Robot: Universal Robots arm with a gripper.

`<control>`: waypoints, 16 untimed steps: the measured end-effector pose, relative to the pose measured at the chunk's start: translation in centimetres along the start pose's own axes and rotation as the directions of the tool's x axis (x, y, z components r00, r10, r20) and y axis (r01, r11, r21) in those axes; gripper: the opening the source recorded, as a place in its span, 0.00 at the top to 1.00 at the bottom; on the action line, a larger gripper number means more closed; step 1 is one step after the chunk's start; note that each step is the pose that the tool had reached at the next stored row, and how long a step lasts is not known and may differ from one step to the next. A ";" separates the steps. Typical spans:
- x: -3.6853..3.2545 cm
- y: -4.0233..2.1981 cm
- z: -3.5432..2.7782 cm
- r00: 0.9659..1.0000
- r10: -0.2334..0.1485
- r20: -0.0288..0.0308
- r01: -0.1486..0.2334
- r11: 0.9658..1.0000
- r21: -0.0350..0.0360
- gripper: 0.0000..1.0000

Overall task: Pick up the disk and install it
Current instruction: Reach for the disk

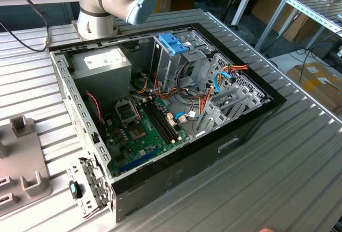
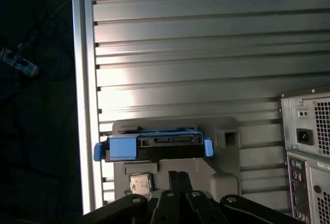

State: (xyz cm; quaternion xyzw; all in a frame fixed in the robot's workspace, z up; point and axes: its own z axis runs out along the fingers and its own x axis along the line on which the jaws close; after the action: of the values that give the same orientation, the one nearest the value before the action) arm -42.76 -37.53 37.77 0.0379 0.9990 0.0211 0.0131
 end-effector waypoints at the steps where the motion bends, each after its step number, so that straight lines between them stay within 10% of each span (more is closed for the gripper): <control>1: 0.38 0.11 0.06 1.000 0.000 0.000 0.000 1.000 0.000 0.89; 16: 1.04 0.52 0.46 1.000 0.000 0.000 0.000 1.000 0.001 0.89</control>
State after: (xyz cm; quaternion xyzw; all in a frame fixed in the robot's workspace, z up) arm -43.75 -36.91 37.30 0.0379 0.9990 0.0206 0.0131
